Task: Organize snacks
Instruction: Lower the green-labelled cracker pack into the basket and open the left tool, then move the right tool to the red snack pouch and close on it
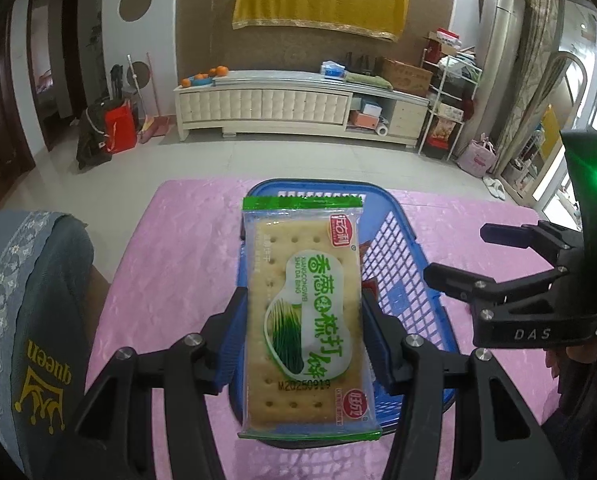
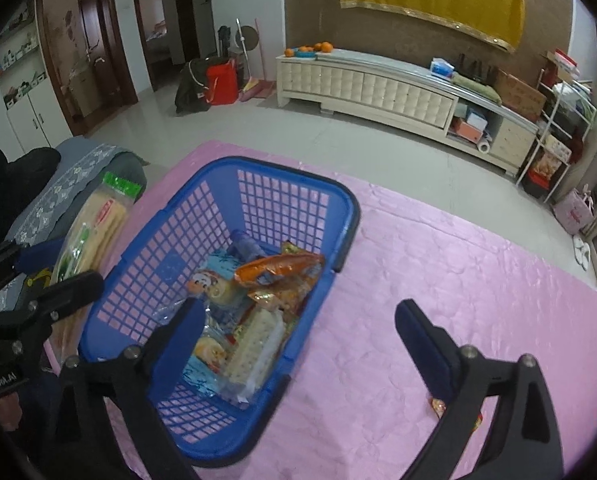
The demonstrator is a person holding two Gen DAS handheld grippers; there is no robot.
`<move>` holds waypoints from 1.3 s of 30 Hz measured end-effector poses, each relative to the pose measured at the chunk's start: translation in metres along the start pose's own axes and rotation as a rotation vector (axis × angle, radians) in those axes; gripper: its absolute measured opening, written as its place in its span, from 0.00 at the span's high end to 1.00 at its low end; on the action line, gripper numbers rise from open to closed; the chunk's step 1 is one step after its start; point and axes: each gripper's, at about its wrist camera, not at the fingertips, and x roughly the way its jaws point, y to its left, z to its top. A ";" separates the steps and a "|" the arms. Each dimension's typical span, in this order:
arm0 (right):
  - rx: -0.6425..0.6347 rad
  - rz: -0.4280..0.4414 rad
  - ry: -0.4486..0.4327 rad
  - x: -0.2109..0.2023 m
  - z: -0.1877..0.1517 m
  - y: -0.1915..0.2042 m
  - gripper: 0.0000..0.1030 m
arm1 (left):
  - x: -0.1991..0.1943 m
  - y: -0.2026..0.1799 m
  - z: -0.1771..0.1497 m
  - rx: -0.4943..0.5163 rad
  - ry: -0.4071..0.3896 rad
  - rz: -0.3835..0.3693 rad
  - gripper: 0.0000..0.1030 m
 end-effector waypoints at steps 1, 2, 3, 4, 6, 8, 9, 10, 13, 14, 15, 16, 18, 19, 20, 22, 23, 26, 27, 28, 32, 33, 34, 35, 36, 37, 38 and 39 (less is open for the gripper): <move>0.004 0.000 -0.001 -0.001 -0.001 -0.001 0.03 | 0.003 0.000 0.001 0.006 0.003 -0.005 0.50; 0.009 0.005 -0.003 -0.002 -0.002 -0.004 0.02 | 0.005 -0.001 0.003 0.009 0.006 -0.009 0.50; 0.012 0.007 0.000 -0.001 -0.003 -0.006 0.01 | 0.008 -0.003 0.005 0.012 0.009 -0.012 0.50; 0.014 0.007 0.003 0.000 -0.003 -0.007 0.00 | 0.011 -0.005 0.007 0.016 0.014 -0.016 0.50; 0.013 0.003 0.003 0.001 -0.005 -0.010 0.00 | 0.020 -0.007 0.010 0.021 0.023 -0.022 0.50; 0.013 0.000 0.002 0.003 -0.005 -0.014 0.00 | 0.028 -0.011 0.012 0.023 0.035 -0.026 0.50; 0.016 -0.003 0.004 0.005 -0.006 -0.016 0.00 | 0.030 -0.013 0.012 0.024 0.040 -0.027 0.50; 0.020 -0.004 0.004 0.007 -0.006 -0.018 0.00 | 0.035 -0.014 0.013 0.026 0.048 -0.030 0.50; 0.039 -0.010 0.013 0.012 -0.007 -0.026 0.00 | 0.047 -0.019 0.016 0.045 0.062 -0.050 0.50; 0.043 -0.011 0.014 0.013 -0.007 -0.028 0.00 | 0.050 -0.021 0.017 0.052 0.065 -0.052 0.50; 0.050 -0.013 0.009 0.014 -0.007 -0.032 0.00 | 0.054 -0.024 0.018 0.064 0.071 -0.051 0.50; 0.058 -0.015 0.003 0.013 -0.008 -0.035 0.00 | 0.058 -0.027 0.019 0.075 0.075 -0.049 0.50; 0.077 -0.017 -0.005 0.014 -0.011 -0.041 0.00 | 0.065 -0.030 0.022 0.080 0.081 -0.053 0.50; 0.086 -0.021 -0.003 0.015 -0.011 -0.045 0.00 | 0.068 -0.031 0.024 0.076 0.084 -0.059 0.50; 0.094 -0.023 0.007 0.017 -0.012 -0.049 0.00 | 0.070 -0.032 0.025 0.074 0.085 -0.065 0.50; 0.109 -0.016 0.026 0.020 -0.013 -0.056 0.00 | 0.074 -0.035 0.026 0.093 0.087 -0.076 0.50; 0.120 -0.009 0.029 0.021 -0.013 -0.059 0.00 | 0.075 -0.036 0.026 0.098 0.080 -0.074 0.48; 0.152 0.004 0.006 0.016 -0.017 -0.068 0.00 | 0.083 -0.039 0.026 0.112 0.082 -0.019 0.27; 0.159 0.000 0.003 0.015 -0.018 -0.071 0.00 | 0.084 -0.039 0.026 0.116 0.082 -0.015 0.27; 0.162 -0.001 0.005 0.014 -0.018 -0.073 0.00 | 0.083 -0.039 0.025 0.116 0.081 -0.016 0.27; 0.164 -0.010 -0.001 0.005 -0.022 -0.078 0.00 | 0.074 -0.043 0.023 0.108 0.087 -0.036 0.24; 0.166 -0.010 0.000 0.003 -0.023 -0.080 0.00 | 0.071 -0.045 0.022 0.115 0.088 -0.036 0.24; 0.167 -0.011 -0.004 0.000 -0.024 -0.081 0.00 | 0.068 -0.047 0.022 0.122 0.085 -0.035 0.24; 0.169 -0.012 -0.009 -0.004 -0.025 -0.084 0.00 | 0.065 -0.049 0.022 0.129 0.081 -0.032 0.24; 0.170 -0.013 -0.012 -0.008 -0.026 -0.086 0.00 | 0.061 -0.052 0.021 0.133 0.077 -0.029 0.24; 0.170 -0.011 -0.015 -0.010 -0.026 -0.088 0.00 | 0.059 -0.054 0.020 0.132 0.076 -0.026 0.24; 0.169 -0.012 -0.017 -0.013 -0.027 -0.090 0.00 | 0.057 -0.055 0.019 0.127 0.078 -0.024 0.24; 0.168 -0.015 -0.018 -0.016 -0.028 -0.093 0.00 | 0.054 -0.057 0.019 0.122 0.080 -0.026 0.24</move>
